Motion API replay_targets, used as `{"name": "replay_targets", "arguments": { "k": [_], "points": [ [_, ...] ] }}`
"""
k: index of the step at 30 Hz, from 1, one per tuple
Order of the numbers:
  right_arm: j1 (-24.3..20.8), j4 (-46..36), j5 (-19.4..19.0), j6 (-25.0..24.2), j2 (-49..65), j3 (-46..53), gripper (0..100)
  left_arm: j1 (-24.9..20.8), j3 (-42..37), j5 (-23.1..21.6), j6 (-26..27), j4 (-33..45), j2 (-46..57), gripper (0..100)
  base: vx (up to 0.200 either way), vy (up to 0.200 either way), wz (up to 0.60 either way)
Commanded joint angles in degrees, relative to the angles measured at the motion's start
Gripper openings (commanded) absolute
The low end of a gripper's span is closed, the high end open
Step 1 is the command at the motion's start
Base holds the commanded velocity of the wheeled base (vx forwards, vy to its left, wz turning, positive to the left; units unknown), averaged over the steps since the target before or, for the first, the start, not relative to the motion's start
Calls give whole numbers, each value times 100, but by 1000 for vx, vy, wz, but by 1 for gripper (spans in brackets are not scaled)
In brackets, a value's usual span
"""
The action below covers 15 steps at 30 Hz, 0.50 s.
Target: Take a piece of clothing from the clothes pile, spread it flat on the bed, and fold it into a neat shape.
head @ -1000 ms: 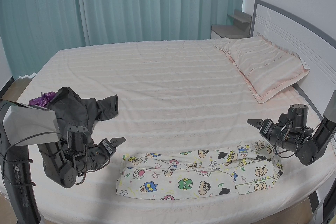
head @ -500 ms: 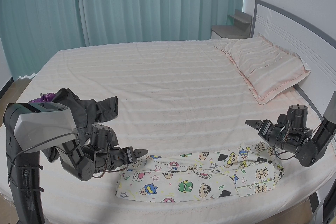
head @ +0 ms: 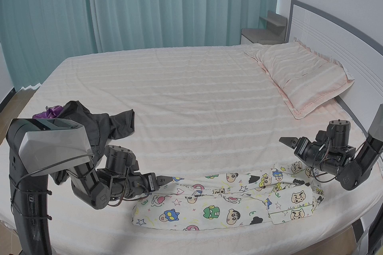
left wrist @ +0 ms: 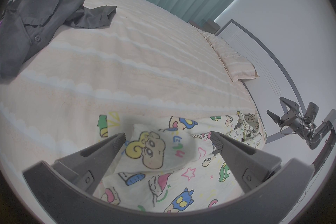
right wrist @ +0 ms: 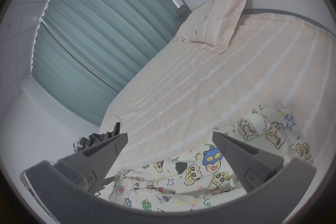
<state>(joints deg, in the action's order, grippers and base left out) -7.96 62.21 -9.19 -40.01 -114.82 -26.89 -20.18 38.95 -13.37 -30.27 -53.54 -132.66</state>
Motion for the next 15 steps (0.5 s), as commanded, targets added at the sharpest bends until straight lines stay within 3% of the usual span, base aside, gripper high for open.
{"name": "replay_targets", "arguments": {
  "k": [1,2,3,15],
  "points": [
    [-13,2,-4,2,-23,0,100,5,-98,1,-5,-16,21,100,0,0,0],
    [-4,2,5,2,-23,0,100,5,-124,1,-5,-16,29,100,0,0,0],
    [-4,2,5,2,-23,0,100,5,-168,1,-5,-16,29,0,0,0,0],
    [5,2,-4,2,-14,0,100,5,-661,54,12,-113,302,0,0,0,0]
  ]
}}
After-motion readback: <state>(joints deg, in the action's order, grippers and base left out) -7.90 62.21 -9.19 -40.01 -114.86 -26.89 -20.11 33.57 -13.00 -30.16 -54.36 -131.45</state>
